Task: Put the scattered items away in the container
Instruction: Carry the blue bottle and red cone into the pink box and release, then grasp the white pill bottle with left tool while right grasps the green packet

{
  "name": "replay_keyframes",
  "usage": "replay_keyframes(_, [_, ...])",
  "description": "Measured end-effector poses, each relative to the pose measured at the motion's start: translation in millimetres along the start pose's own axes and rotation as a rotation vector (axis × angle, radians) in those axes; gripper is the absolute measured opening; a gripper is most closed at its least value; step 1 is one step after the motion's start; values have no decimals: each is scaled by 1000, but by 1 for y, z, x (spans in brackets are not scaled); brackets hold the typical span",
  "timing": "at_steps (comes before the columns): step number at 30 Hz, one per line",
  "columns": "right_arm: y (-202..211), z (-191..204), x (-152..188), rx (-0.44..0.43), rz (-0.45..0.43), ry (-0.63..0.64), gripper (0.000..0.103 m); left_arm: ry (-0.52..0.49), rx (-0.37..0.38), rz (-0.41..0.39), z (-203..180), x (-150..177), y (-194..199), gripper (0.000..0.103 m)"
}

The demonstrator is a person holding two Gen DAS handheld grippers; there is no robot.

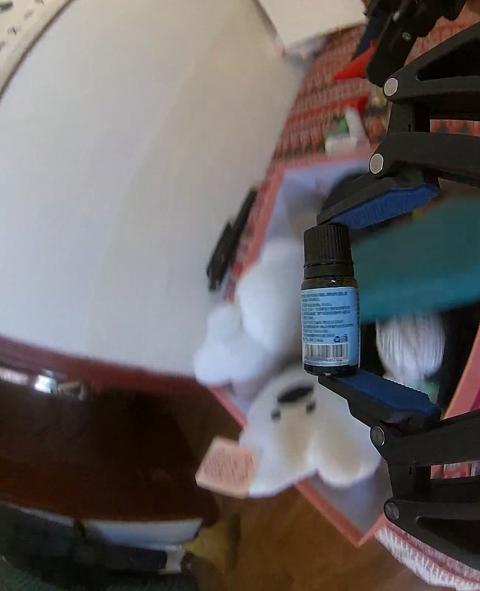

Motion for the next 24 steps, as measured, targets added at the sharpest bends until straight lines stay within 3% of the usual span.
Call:
replay_keyframes(1, [-8,2,-1,2,5,-7,38,-2,-28,-11,4,-1,-1,75])
replay_keyframes(2, [-16,3,-1,6,14,-15,53,-5,-55,-31,7,-3,0,89])
replay_keyframes(3, [-23,3,-2,12,20,-24,69,-7,-74,-55,10,-6,2,93])
replay_keyframes(7, [-32,-6,-1,34,13,-54,71,-39,-112,-113,6,-15,9,101])
replay_keyframes(14, [-13,-48,4,60,-8,-110,71,-115,-114,-129,-27,-16,13,101])
replay_keyframes(19, [25,-95,14,138,-49,-144,71,-148,-47,-117,-69,-9,10,101])
replay_keyframes(24, [56,-199,60,305,-26,-273,77,-223,101,-56,-146,17,-4,101])
Point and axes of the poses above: each gripper's, at about its wrist camera, not at the fingertips, and y roughly against the way its jaws point, z to its left, x to its underside, the point moved 8 cm from there along -y, roughly the way its jaws point, and after that the axes turned 3 degrees about x, right-handed, at the moved point
